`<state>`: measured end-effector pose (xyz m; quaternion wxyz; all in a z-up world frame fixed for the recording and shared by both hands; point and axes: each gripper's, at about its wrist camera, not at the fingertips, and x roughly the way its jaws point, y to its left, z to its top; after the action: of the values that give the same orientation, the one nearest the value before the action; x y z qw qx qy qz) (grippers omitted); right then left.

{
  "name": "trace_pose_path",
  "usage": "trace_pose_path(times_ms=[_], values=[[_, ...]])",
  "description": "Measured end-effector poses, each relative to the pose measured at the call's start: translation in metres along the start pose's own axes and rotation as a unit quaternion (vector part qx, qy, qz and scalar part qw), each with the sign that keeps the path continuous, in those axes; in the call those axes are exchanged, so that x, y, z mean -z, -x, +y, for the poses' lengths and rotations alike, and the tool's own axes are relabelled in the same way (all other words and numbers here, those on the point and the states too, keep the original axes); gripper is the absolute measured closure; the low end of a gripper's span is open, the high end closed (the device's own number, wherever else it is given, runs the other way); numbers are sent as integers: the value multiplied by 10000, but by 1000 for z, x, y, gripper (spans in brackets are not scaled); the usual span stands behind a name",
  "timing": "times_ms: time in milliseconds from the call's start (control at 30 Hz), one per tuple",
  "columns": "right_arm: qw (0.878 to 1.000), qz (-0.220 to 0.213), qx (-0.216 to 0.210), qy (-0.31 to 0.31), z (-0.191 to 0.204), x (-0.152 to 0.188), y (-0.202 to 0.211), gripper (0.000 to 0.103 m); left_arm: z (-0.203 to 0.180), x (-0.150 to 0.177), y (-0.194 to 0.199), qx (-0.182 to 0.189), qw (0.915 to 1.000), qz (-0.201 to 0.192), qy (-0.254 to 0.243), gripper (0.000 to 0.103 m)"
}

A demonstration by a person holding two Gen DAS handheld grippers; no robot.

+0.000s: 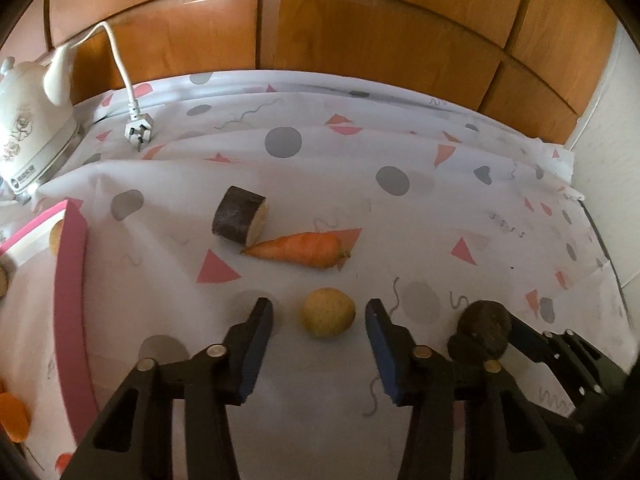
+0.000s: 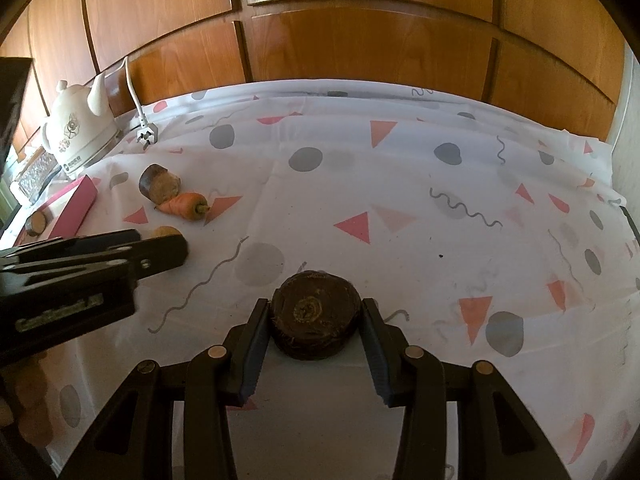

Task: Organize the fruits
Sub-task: 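Grasp the yellow potato with the left tool, then carry the potato over the pink tray with the left tool while the right tool carries the beet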

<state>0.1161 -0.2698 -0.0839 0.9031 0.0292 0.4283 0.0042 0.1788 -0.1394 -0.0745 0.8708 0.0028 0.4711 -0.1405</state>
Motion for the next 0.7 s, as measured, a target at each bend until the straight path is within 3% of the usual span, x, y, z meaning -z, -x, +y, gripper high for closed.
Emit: trace_pose_path(times_ms=[67,367,500,700], values=[[10000,-5,-7,-10,0,0,0,58,1,0,-1,-43,10000,-54,-8,76],[10000,1,7,4,1,1,-1,58,6,33,23,65,9998,-112,122,76],[10000,0,55,48,2,1,0,58,3,52,30,-57,9995,-310,-18,76],[9999,-3,99,99,4,0,-1,58,-2,55,29,-229,9989,-386,-165,76]])
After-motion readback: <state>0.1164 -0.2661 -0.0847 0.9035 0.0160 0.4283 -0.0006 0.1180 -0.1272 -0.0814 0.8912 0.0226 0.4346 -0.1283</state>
